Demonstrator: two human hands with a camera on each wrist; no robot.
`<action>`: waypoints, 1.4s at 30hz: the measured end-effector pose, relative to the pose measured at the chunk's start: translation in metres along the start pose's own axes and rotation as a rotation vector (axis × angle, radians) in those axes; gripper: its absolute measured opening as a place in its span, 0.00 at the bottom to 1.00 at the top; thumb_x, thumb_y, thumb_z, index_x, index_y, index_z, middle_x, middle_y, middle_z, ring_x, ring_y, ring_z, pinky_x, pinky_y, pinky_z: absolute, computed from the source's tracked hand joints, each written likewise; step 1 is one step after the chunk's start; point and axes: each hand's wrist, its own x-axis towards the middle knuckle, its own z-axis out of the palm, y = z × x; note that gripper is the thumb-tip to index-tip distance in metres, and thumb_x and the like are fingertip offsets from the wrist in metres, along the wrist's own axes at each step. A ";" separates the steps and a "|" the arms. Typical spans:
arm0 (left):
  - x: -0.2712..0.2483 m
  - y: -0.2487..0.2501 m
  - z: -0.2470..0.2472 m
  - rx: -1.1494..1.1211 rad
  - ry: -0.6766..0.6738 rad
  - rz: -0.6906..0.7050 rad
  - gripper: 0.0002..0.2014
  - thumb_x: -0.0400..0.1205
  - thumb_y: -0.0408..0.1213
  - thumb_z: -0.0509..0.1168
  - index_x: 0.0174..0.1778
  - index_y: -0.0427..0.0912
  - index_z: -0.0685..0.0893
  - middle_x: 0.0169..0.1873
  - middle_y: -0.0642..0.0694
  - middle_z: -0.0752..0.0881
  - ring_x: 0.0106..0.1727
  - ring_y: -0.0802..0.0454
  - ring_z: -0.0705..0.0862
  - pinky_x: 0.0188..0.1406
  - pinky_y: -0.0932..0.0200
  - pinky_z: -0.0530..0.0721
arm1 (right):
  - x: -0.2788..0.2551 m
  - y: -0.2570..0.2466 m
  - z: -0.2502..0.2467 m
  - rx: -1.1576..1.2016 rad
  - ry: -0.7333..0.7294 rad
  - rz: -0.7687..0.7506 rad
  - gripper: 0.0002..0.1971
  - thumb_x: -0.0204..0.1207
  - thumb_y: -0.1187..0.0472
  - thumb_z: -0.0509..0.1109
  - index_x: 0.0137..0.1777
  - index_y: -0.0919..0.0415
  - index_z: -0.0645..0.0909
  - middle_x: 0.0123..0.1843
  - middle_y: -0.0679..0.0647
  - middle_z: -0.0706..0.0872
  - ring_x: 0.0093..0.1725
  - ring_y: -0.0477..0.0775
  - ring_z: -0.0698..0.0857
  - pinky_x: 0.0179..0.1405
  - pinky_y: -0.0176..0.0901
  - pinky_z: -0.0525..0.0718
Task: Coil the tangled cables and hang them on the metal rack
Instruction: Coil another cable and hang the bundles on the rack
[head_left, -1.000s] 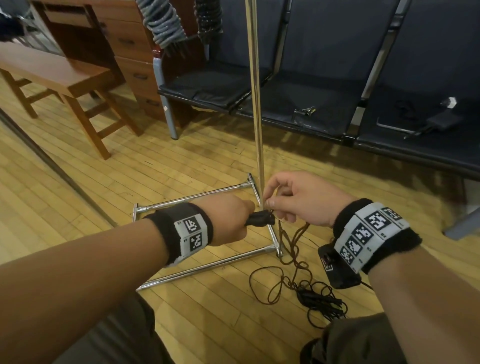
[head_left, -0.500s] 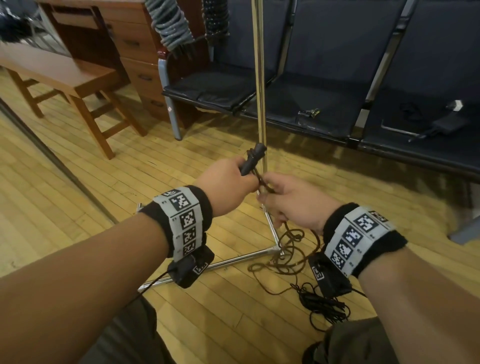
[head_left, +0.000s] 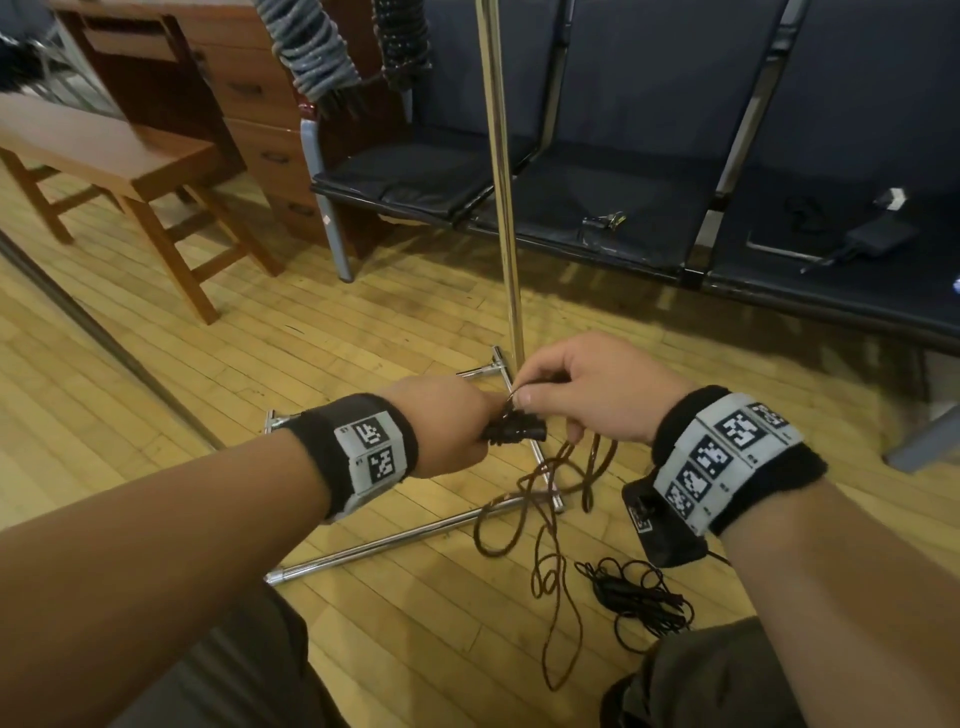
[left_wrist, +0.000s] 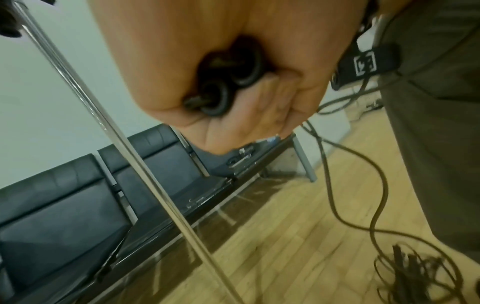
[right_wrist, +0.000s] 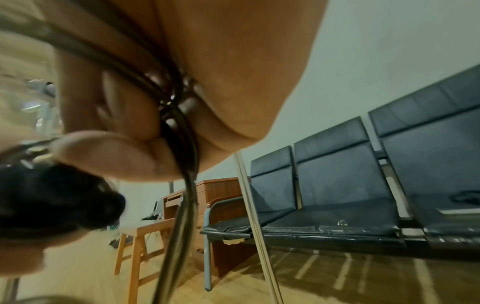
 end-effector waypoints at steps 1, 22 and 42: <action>-0.003 -0.001 -0.004 -0.037 0.042 0.018 0.10 0.88 0.44 0.66 0.48 0.62 0.71 0.36 0.54 0.82 0.35 0.58 0.80 0.29 0.61 0.72 | 0.000 0.004 -0.004 0.050 0.034 0.003 0.05 0.83 0.48 0.73 0.47 0.43 0.88 0.40 0.46 0.91 0.31 0.47 0.89 0.40 0.48 0.92; 0.014 0.005 -0.018 -0.008 -0.006 -0.302 0.01 0.88 0.37 0.66 0.54 0.46 0.81 0.39 0.49 0.82 0.34 0.53 0.79 0.27 0.60 0.73 | 0.002 -0.006 0.025 -0.056 -0.233 0.122 0.08 0.88 0.51 0.66 0.59 0.50 0.86 0.37 0.47 0.86 0.33 0.41 0.86 0.24 0.26 0.78; -0.018 -0.014 0.001 -0.359 -0.213 0.120 0.43 0.63 0.92 0.52 0.38 0.53 0.84 0.25 0.59 0.80 0.27 0.59 0.79 0.32 0.59 0.81 | -0.001 0.012 -0.003 0.015 -0.205 0.042 0.02 0.77 0.51 0.79 0.46 0.40 0.89 0.45 0.40 0.91 0.45 0.39 0.87 0.50 0.45 0.83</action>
